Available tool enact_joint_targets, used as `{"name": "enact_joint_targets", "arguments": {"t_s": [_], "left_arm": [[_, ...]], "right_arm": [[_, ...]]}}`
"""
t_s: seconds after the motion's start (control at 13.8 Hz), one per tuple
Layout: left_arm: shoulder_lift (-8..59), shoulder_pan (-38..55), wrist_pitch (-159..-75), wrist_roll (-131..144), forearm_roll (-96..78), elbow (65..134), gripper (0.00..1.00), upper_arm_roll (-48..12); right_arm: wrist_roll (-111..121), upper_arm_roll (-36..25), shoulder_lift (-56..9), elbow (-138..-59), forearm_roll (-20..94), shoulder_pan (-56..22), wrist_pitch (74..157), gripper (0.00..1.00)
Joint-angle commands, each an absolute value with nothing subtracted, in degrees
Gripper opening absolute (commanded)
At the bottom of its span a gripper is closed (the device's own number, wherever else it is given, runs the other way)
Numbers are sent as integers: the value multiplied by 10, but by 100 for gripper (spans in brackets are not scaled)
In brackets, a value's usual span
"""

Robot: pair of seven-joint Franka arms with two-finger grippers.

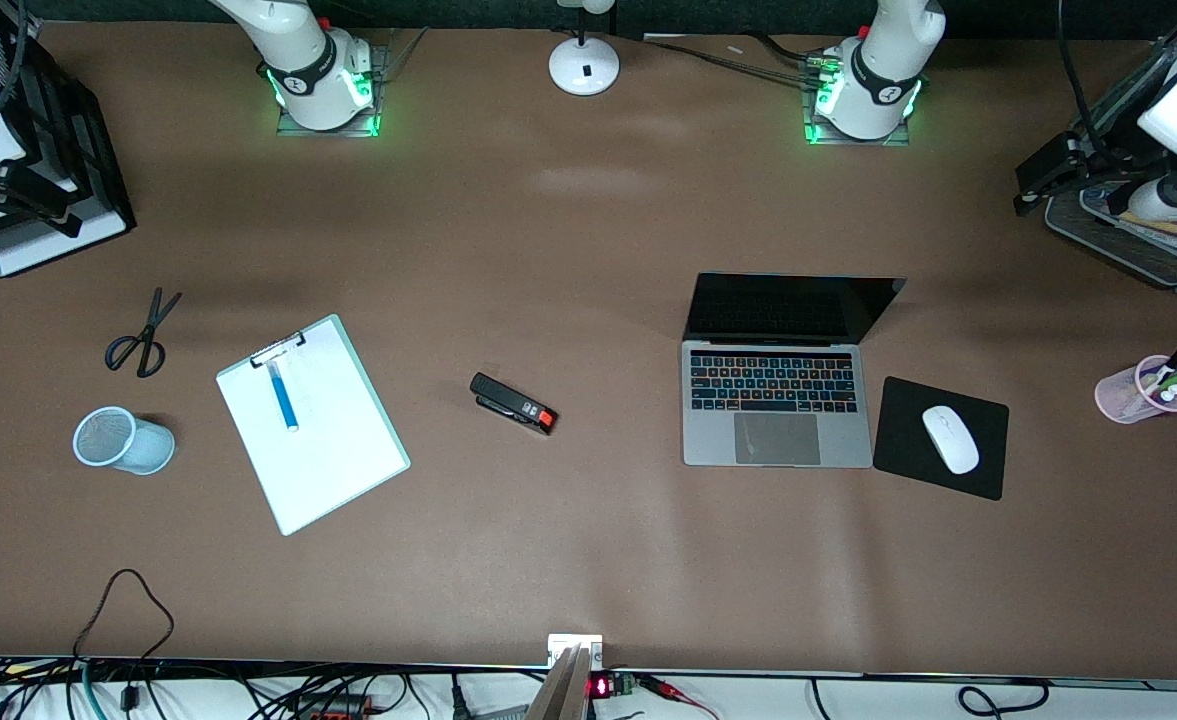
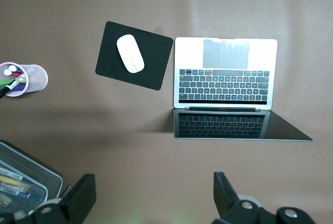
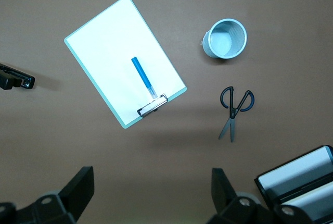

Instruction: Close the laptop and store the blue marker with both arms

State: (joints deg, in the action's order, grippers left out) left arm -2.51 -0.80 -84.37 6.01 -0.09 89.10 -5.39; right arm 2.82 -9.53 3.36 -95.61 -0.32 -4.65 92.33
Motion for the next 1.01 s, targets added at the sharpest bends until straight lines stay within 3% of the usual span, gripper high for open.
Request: {"name": "enact_joint_targets", "arguments": {"t_s": [0.0,0.43,0.94], "left_arm": [[-3,-5,-835,51,-10,865,100,-53],[-2,-1,-817,144,-10,919,100,-97],[-7,-2,-851,204,-11,1048,100,-149]], "right_arm": [[25,-94,33,-947,-4,-44,913,100],[25,-94,33,-947,-4,-44,914,100],[21,-94,31,-947,-2,-45,918,100]]}}
